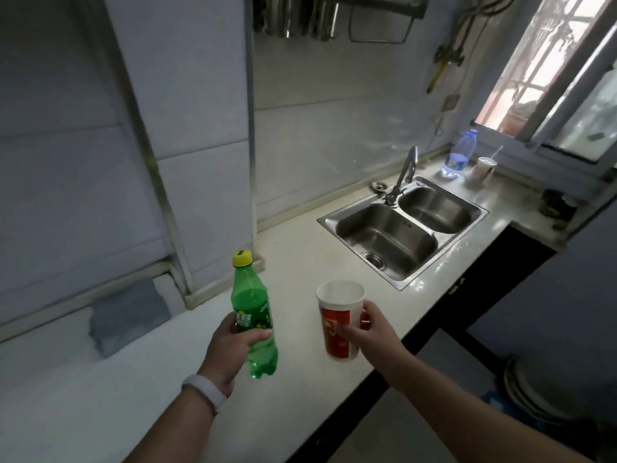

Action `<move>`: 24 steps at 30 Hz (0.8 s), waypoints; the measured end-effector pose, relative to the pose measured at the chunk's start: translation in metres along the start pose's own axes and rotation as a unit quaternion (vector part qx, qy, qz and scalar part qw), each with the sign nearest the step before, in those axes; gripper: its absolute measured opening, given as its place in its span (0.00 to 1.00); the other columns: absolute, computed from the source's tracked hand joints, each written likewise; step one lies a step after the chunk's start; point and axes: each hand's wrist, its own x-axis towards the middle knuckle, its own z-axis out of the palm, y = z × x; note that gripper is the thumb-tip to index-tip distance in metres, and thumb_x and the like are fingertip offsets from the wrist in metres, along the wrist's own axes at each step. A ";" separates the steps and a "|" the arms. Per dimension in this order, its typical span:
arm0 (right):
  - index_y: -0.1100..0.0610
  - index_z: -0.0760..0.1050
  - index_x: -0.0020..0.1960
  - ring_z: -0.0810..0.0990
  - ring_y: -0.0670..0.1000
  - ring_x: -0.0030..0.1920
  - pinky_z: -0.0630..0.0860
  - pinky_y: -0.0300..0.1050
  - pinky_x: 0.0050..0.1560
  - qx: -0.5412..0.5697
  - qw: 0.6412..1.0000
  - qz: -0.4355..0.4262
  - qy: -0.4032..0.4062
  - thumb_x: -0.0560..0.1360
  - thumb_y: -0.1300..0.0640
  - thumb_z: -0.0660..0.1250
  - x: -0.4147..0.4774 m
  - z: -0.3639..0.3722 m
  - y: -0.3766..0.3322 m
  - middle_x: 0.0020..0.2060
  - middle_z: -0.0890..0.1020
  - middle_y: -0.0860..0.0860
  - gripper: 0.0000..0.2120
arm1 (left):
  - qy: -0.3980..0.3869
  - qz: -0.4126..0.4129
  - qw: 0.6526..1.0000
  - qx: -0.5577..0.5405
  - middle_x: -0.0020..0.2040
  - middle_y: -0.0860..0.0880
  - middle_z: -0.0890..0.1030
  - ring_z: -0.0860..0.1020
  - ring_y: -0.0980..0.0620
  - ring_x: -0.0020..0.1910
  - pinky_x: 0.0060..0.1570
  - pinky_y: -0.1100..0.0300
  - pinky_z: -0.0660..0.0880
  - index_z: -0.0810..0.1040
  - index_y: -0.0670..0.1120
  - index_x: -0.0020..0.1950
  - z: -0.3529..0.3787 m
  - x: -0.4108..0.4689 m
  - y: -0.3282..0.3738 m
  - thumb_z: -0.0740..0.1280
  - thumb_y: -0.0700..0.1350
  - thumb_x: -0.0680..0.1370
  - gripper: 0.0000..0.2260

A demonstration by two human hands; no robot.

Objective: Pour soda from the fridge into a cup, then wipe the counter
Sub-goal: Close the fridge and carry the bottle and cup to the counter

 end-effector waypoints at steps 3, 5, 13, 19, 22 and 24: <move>0.48 0.73 0.58 0.82 0.51 0.51 0.79 0.45 0.46 0.018 0.998 0.005 -0.053 0.70 0.58 0.77 0.020 0.021 0.000 0.52 0.80 0.53 0.21 | 0.044 0.000 0.999 0.003 0.45 0.44 0.87 0.85 0.43 0.45 0.42 0.54 0.79 0.83 0.44 0.52 -0.020 0.001 0.005 0.76 0.31 0.68 0.16; 0.49 0.72 0.60 0.81 0.52 0.53 0.80 0.48 0.49 0.016 0.996 0.008 -0.092 0.70 0.58 0.77 0.032 0.033 -0.001 0.53 0.80 0.54 0.22 | 0.074 0.000 0.997 0.003 0.45 0.45 0.87 0.85 0.44 0.45 0.44 0.53 0.79 0.83 0.45 0.53 -0.033 0.002 0.006 0.76 0.32 0.68 0.16; 0.50 0.68 0.64 0.80 0.50 0.54 0.79 0.44 0.47 -0.010 0.975 0.012 -0.220 0.71 0.55 0.76 0.084 0.069 0.000 0.56 0.79 0.51 0.25 | 0.199 -0.015 0.980 -0.011 0.43 0.48 0.87 0.85 0.48 0.43 0.42 0.56 0.78 0.82 0.46 0.52 -0.056 -0.010 0.006 0.77 0.31 0.67 0.17; 0.46 0.67 0.64 0.79 0.45 0.53 0.76 0.37 0.43 -0.042 0.950 0.008 -0.308 0.69 0.52 0.77 0.127 0.083 -0.001 0.55 0.79 0.44 0.28 | 0.293 -0.024 0.955 -0.030 0.45 0.48 0.87 0.85 0.49 0.42 0.39 0.58 0.78 0.82 0.46 0.52 -0.047 -0.022 0.008 0.76 0.31 0.67 0.18; 0.45 0.67 0.63 0.78 0.42 0.53 0.74 0.32 0.40 -0.064 0.938 -0.007 -0.340 0.68 0.51 0.78 0.149 0.082 -0.004 0.55 0.78 0.42 0.29 | 0.329 -0.026 0.943 -0.038 0.46 0.45 0.87 0.85 0.47 0.44 0.41 0.57 0.79 0.81 0.46 0.54 -0.037 -0.019 0.009 0.76 0.31 0.67 0.19; 0.44 0.65 0.62 0.77 0.42 0.52 0.73 0.31 0.38 -0.084 0.931 -0.011 -0.356 0.68 0.52 0.79 0.160 0.080 -0.004 0.55 0.77 0.41 0.30 | 0.346 -0.029 0.937 -0.046 0.48 0.45 0.87 0.84 0.45 0.47 0.47 0.53 0.80 0.81 0.46 0.55 -0.028 -0.014 0.009 0.77 0.32 0.66 0.21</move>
